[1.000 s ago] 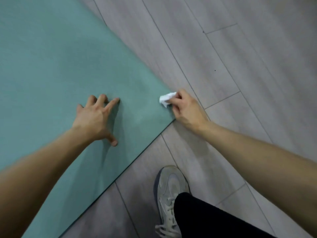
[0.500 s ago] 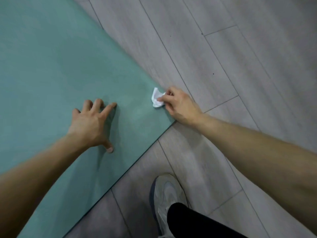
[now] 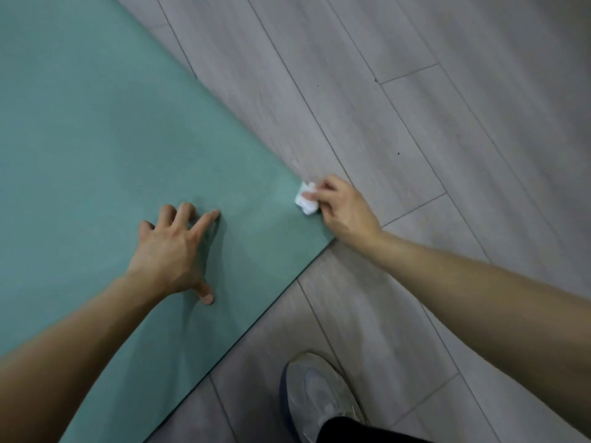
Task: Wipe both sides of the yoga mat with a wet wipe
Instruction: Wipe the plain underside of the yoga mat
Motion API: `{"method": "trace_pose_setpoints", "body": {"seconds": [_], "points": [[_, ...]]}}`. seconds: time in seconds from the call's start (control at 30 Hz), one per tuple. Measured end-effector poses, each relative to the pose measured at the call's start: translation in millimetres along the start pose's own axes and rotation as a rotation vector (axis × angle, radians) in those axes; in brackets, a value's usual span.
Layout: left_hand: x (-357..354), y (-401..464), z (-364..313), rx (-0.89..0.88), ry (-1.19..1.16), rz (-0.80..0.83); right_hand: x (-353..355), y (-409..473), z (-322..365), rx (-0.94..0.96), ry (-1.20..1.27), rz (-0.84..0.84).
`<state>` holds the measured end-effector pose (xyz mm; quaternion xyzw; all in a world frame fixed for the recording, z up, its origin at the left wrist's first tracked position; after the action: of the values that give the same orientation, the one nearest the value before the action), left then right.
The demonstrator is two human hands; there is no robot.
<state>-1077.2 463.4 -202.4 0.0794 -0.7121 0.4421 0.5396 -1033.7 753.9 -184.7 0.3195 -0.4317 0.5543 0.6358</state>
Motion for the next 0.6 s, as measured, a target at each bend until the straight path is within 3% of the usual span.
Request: {"method": "trace_pose_setpoints", "body": {"seconds": [0.07,0.13,0.23,0.33,0.43,0.53,0.6], "points": [[1.0,4.9,-0.3,-0.002,0.001,0.011,9.9,-38.9,-27.1,-0.021,0.029,-0.03],[0.7,8.8,0.3,0.002,-0.005,0.007,7.4,-24.9,-24.4,-0.013,0.034,-0.056],[0.2,8.6,-3.6,0.001,-0.015,0.001,-4.3,56.0,29.6,0.048,0.085,-0.122],[-1.3,2.0,-2.7,0.017,-0.027,-0.001,-13.8,108.9,89.8,0.103,0.029,-0.036],[-0.3,-0.3,1.4,0.005,-0.044,-0.014,-32.5,54.8,99.0,0.345,-0.013,0.047],[0.7,1.6,-0.1,-0.011,-0.045,-0.032,-54.0,-43.1,81.2,0.612,-0.087,0.247],[0.5,3.6,0.2,-0.005,-0.046,-0.049,-55.9,-23.7,78.9,0.702,-0.148,0.27]]}}
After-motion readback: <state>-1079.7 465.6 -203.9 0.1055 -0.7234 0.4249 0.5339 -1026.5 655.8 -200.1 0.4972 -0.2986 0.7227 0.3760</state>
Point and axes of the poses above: each hand's wrist, its own y-axis towards the middle knuckle, its own x-axis out of the back of the hand, z = x × y, the point moved 7 cm from there along y, towards the middle knuckle, and after that the axes turned 13 degrees about -x, right-handed, at the moved point
